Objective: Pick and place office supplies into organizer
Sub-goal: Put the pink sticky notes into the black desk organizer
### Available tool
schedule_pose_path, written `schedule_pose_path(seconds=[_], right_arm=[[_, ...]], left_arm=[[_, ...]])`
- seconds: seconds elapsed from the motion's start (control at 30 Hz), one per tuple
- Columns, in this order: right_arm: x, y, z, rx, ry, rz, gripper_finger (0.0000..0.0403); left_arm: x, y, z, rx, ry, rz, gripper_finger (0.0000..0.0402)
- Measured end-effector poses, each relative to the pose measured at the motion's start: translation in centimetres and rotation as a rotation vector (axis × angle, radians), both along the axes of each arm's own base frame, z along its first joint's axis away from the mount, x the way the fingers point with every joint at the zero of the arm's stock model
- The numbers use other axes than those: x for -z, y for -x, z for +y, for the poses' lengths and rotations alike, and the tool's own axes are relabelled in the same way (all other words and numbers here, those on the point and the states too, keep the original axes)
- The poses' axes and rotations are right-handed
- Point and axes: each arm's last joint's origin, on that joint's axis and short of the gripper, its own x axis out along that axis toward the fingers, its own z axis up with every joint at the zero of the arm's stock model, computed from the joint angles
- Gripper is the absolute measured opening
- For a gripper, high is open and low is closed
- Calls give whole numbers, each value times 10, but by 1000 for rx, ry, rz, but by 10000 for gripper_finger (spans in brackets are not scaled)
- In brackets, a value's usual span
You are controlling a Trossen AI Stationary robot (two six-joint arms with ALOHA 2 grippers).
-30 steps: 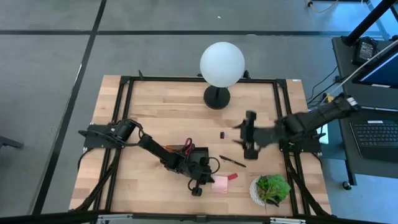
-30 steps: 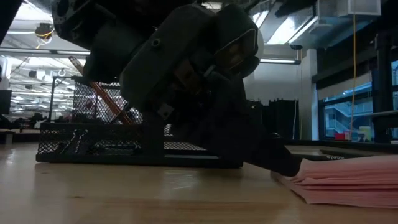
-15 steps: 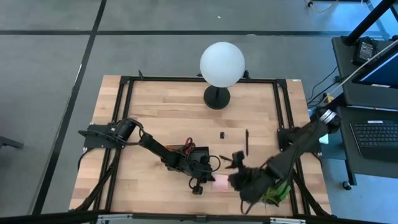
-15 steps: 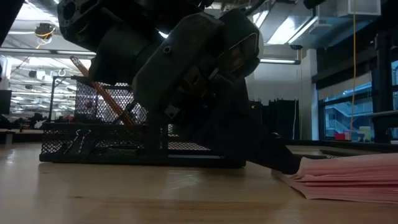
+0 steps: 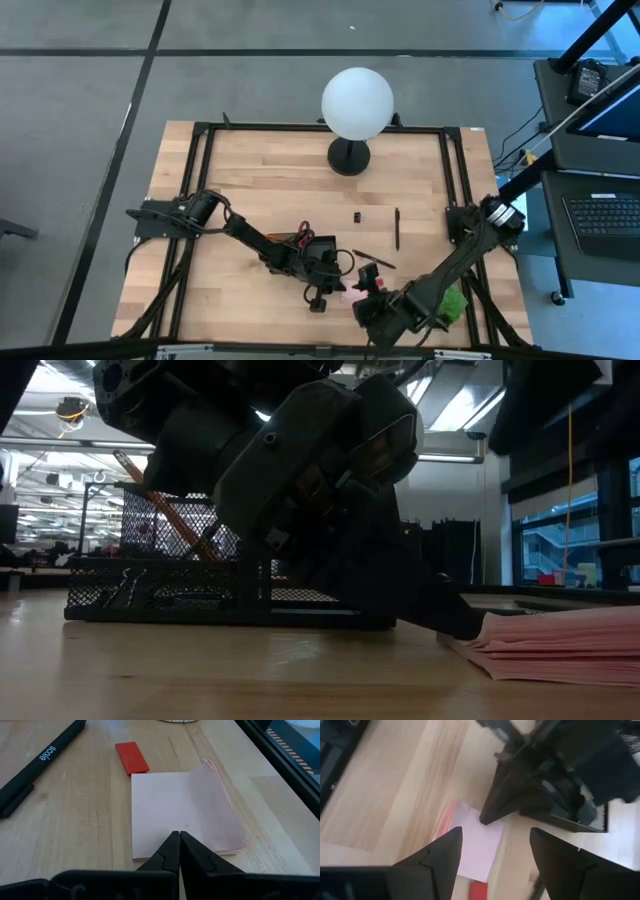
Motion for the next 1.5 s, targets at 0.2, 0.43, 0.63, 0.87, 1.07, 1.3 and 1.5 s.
schedule_pose_path(seconds=[0.2,0.43,0.63,0.87,1.07,1.3,1.5], right_arm=[[18,-4,5,31,-42,45,236],[42,-2,16,19,-26,72,236],[58,4,25,-15,3,118,236],[68,9,30,-80,55,151,236],[80,9,31,-142,135,185,236],[83,10,28,-133,211,170,236],[83,9,26,-129,229,170,236]], left_arm=[[0,0,1,-1,1,0,2],[0,-1,2,-9,20,6,2],[0,-1,2,-10,24,8,2],[0,-1,2,-17,35,11,1],[0,-1,2,-18,36,11,1],[0,-1,2,-15,38,12,2],[0,-1,2,-15,38,12,2]])
